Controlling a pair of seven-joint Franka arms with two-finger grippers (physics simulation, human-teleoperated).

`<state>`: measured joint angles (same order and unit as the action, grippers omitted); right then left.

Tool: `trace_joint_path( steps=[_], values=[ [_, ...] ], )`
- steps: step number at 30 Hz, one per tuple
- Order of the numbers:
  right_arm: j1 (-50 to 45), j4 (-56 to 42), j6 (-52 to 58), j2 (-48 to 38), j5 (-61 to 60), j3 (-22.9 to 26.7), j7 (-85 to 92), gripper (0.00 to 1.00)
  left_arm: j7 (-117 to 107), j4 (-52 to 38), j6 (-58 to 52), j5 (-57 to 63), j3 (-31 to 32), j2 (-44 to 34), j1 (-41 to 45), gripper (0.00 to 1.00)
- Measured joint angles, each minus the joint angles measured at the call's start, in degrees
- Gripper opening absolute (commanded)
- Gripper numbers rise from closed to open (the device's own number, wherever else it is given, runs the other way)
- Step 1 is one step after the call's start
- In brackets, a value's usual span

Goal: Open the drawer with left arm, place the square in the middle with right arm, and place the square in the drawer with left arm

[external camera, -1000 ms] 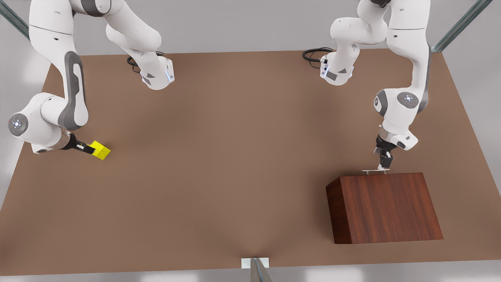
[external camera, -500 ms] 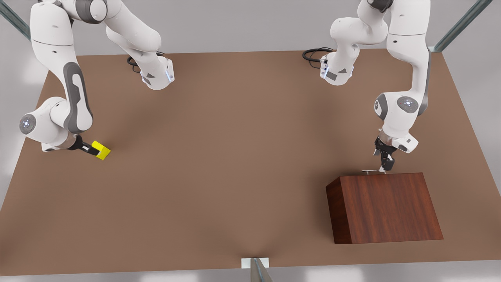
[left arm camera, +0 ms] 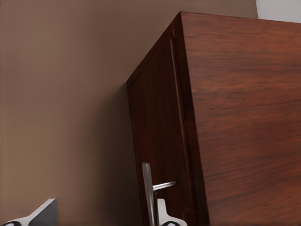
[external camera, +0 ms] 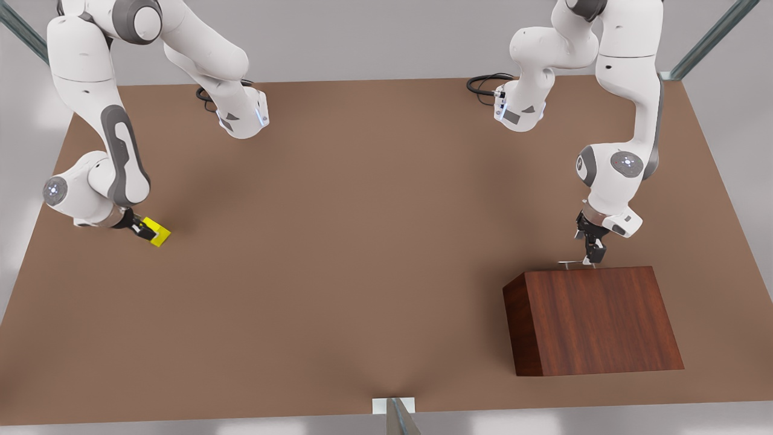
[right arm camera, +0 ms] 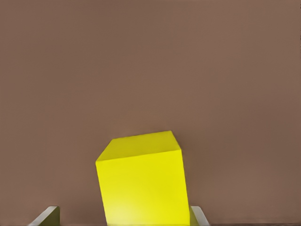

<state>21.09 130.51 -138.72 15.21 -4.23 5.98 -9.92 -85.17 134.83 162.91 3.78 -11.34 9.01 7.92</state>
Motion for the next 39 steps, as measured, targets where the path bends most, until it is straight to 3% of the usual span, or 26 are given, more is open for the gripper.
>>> trace_joint_path(
  steps=[28, 29, 32, 39],
  values=[
    [-0.09, 3.17, -10.34, 5.62, 3.61, 0.09, 4.45, 1.0, 0.0, 0.26, -8.16, -0.08, -0.09, -2.38, -0.04, 1.0],
    [-0.09, 3.1, -10.34, 5.71, 3.61, 0.09, 4.46, 0.81, -0.05, 0.26, -8.68, -0.08, -0.11, -2.41, 0.01, 1.0],
    [-0.09, 2.94, -10.56, 5.8, 3.53, 0.09, 4.38, 0.6, -0.09, 0.26, -10.09, -0.06, -0.09, -2.82, 0.02, 1.0],
    [-0.09, 2.73, -10.23, 4.15, 3.41, -0.16, 4.39, 0.6, 0.0, 0.26, -12.1, -0.08, -0.16, -3.93, 0.14, 1.0]
  ],
)
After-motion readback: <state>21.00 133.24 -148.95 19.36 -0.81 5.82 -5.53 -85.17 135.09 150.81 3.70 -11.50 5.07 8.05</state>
